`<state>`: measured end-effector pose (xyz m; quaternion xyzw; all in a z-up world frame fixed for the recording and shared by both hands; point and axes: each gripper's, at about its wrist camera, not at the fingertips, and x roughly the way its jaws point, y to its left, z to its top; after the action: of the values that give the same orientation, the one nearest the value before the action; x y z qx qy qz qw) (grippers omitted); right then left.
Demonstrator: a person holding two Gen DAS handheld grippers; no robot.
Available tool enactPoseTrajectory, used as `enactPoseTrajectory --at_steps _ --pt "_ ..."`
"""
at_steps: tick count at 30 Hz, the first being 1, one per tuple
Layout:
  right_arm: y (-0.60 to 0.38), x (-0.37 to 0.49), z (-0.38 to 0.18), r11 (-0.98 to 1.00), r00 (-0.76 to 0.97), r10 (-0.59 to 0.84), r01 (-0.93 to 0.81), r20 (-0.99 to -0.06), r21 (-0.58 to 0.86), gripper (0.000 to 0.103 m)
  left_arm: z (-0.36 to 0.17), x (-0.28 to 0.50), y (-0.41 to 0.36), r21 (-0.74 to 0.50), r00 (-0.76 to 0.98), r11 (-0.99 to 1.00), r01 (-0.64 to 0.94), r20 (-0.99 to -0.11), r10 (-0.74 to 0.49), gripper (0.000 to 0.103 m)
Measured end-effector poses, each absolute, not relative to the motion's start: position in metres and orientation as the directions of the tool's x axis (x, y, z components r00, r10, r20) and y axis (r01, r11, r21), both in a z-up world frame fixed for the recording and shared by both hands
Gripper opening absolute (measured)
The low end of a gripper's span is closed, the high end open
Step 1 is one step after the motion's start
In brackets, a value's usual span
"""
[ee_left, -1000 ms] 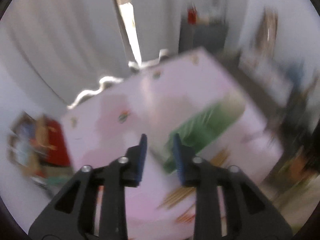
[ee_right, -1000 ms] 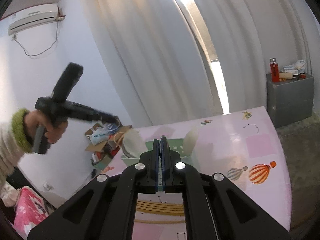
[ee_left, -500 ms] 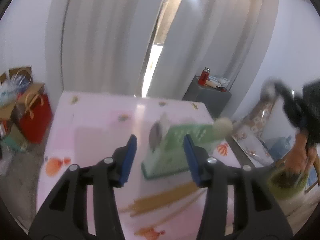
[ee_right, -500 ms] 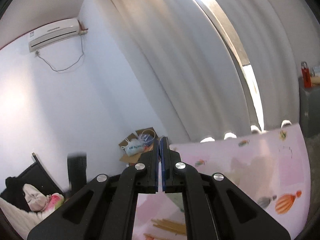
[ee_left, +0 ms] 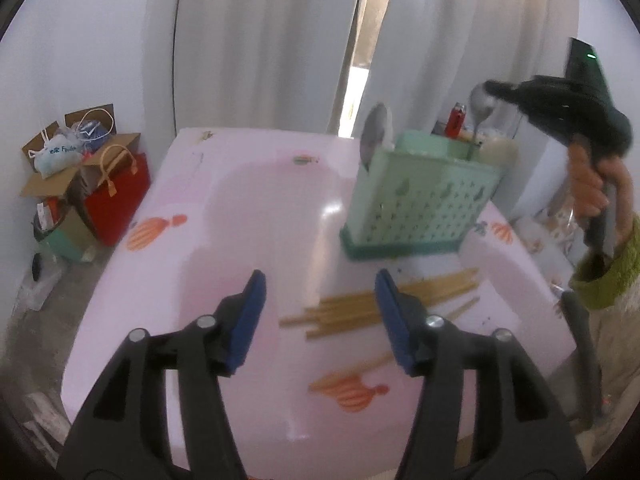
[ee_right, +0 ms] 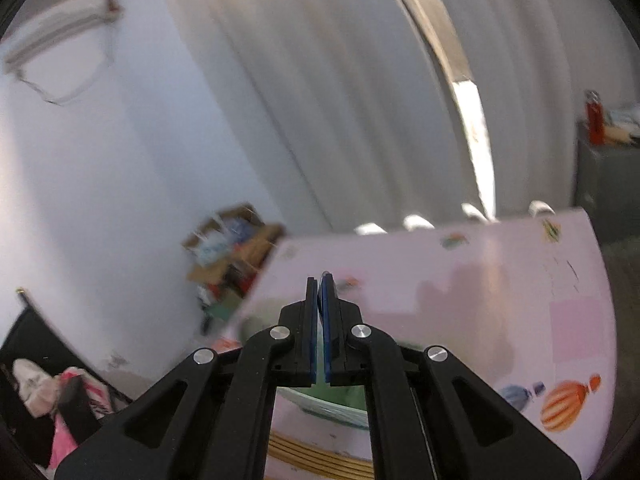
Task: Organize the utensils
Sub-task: 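Move both tools down toward the loose wooden chopsticks beside the basket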
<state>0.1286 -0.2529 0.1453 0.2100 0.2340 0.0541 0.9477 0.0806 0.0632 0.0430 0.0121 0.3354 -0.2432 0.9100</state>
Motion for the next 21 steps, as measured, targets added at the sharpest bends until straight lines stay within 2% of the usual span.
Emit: enactPoseTrajectory --at_steps 2,6,14,16,18,21 --pt "-0.257 0.131 0.135 0.909 0.876 0.155 0.054 -0.456 0.413 0.004 0.034 0.078 0.059 -0.151 0.637 0.875 0.459 -0.630 -0.444 0.056" --pt "-0.252 0.119 0.140 0.933 0.891 0.083 0.089 -0.447 0.350 0.004 0.018 0.070 0.052 -0.159 0.616 0.862 0.481 -0.639 -0.461 0.056" --pt "-0.243 0.074 0.149 0.949 0.911 0.047 0.088 -0.410 0.303 0.018 0.010 0.065 0.046 -0.180 0.601 0.846 0.502 -0.631 -0.491 0.057" --pt "-0.235 0.067 0.138 0.960 0.894 0.072 0.059 -0.443 0.275 0.027 0.007 0.063 0.045 -0.195 0.588 0.837 0.512 -0.631 -0.506 0.057" --pt "-0.223 0.068 0.115 0.968 0.849 0.121 0.013 -0.513 0.251 0.033 0.005 0.061 0.043 -0.207 0.570 0.823 0.529 -0.632 -0.525 0.056" --pt "-0.203 0.085 0.073 0.968 0.746 0.202 -0.053 -0.635 0.245 0.036 0.000 0.055 0.037 -0.236 0.525 0.792 0.563 -0.638 -0.563 0.055"
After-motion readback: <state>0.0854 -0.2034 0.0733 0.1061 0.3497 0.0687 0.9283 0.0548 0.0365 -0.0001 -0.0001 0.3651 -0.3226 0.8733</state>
